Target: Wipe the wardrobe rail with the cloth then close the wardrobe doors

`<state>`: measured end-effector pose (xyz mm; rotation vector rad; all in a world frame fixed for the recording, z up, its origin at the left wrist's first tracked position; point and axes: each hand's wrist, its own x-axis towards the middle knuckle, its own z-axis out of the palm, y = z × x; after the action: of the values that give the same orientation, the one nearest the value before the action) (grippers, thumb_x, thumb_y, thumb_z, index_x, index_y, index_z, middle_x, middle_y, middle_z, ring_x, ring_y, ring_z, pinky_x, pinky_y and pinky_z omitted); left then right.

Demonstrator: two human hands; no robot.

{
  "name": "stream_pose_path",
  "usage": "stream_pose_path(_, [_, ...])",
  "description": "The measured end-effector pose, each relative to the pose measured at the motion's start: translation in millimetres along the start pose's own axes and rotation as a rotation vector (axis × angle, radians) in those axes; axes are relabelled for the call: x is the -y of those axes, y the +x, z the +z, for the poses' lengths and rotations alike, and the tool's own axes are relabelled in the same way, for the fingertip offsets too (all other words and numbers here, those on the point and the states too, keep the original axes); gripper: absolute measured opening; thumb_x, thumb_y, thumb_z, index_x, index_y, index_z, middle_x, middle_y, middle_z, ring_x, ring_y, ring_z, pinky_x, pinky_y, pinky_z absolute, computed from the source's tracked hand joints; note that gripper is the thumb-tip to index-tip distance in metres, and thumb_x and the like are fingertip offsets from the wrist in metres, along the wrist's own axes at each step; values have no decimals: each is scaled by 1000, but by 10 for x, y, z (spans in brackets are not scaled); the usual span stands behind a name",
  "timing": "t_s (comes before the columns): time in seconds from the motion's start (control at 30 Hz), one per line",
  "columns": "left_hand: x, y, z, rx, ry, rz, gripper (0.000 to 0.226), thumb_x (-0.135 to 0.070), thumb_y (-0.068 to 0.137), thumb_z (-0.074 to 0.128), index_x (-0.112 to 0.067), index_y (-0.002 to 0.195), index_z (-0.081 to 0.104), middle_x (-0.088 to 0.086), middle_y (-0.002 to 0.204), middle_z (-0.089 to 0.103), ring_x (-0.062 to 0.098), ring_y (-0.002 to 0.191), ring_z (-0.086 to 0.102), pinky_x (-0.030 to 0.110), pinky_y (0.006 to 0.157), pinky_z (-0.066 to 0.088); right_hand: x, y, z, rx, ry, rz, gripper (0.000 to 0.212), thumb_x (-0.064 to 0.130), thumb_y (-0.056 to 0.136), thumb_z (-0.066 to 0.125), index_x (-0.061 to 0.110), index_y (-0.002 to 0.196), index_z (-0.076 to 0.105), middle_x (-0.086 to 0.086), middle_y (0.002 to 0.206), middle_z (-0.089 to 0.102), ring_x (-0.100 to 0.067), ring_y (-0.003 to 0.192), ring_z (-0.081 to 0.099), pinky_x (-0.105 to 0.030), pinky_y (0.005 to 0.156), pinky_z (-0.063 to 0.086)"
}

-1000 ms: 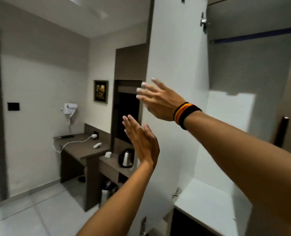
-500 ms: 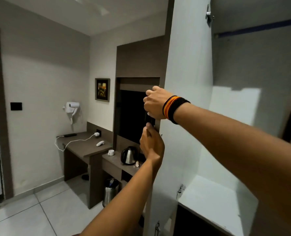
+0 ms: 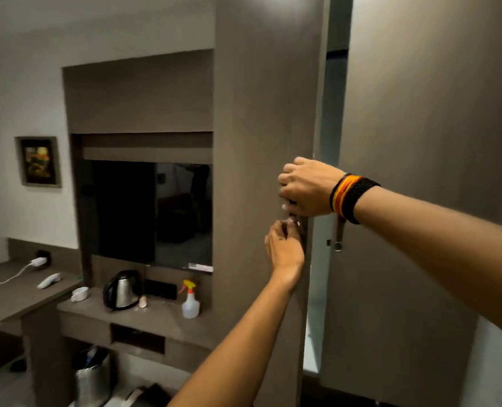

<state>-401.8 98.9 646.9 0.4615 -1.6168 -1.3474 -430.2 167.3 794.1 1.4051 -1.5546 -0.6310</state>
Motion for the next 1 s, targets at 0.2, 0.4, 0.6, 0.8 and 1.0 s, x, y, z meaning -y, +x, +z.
stream_pose_path(0.2, [137,444,798,126,-22,-48,37,-41,102,53,-8,99,68,17,103,73,34,100,67,42,89,55,-259,-285,724,145,60,392,62,40,99,55,14,153,38,-14,166,25,-27,150,31,-43,120,30])
stream_pose_path(0.4, [295,906,1247,231,122,-3,39,-48,101,51,-13,89,66,15,100,71,34,104,63,40,78,51,-547,-238,1240,241,116,659,94,52,94,59,7,161,12,-10,172,-2,-23,159,5,-52,126,11])
stream_pose_path(0.6, [382,1110,1432,242,223,16,36,-43,103,48,-14,102,69,13,113,70,33,116,56,49,98,48,-675,-174,1549,269,105,679,98,55,91,62,9,161,10,-7,172,-2,-22,159,5,-56,126,12])
stream_pose_path(0.8, [467,1160,1533,217,250,37,28,-36,104,48,-16,111,68,10,123,65,29,122,50,45,102,43,-726,-145,1728,269,91,691,98,57,91,60,10,161,10,-6,172,-1,-22,159,6,-59,125,13])
stream_pose_path(1.0, [419,1170,1462,230,323,97,26,-32,103,51,-13,107,68,11,116,68,31,114,59,46,94,50,-707,-112,1796,250,118,733,98,57,90,61,14,162,10,-2,172,-1,-22,159,4,-61,124,12])
